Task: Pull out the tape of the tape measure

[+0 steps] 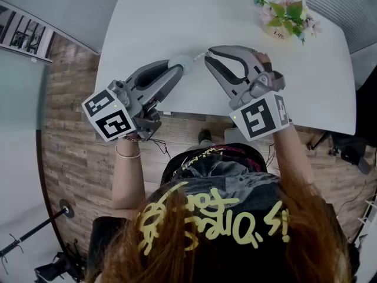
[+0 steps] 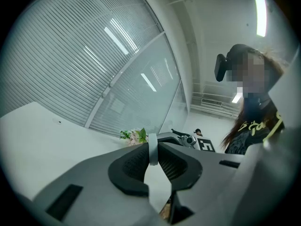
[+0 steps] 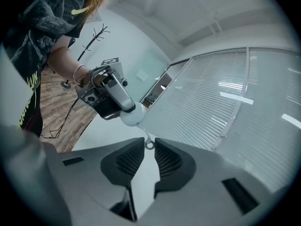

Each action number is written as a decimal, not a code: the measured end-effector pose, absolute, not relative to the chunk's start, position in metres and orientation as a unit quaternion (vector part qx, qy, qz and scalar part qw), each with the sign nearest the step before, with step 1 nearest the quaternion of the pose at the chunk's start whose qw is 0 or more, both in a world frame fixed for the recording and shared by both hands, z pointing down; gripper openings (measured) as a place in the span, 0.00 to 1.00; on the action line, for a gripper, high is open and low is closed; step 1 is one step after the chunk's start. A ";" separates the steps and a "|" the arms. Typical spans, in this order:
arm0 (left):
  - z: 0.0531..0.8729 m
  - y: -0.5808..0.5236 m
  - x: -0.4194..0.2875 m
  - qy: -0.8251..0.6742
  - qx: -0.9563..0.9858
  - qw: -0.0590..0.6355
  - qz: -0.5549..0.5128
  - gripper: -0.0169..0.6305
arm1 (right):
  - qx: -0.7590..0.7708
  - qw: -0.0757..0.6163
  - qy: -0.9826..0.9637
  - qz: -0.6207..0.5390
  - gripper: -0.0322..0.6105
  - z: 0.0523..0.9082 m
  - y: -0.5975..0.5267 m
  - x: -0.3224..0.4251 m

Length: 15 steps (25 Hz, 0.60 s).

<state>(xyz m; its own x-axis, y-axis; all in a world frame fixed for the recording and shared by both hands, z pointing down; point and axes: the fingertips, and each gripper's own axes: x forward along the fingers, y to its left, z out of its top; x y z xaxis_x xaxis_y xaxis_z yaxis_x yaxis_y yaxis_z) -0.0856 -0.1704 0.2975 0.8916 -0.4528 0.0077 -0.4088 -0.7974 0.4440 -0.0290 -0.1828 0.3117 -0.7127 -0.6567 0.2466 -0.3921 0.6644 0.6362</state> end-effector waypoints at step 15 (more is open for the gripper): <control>0.299 -0.180 -0.088 -0.235 0.942 0.231 -0.057 0.12 | 0.274 0.231 -0.887 -0.291 0.16 0.311 -0.183 -0.046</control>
<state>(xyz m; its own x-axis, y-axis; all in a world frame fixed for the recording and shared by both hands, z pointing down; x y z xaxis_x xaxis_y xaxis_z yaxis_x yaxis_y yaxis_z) -0.0878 -0.1805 0.2990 0.8829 -0.4696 0.0008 -0.4169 -0.7828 0.4620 -0.0455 -0.1832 0.3108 -0.7428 -0.6212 0.2496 -0.3520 0.6795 0.6437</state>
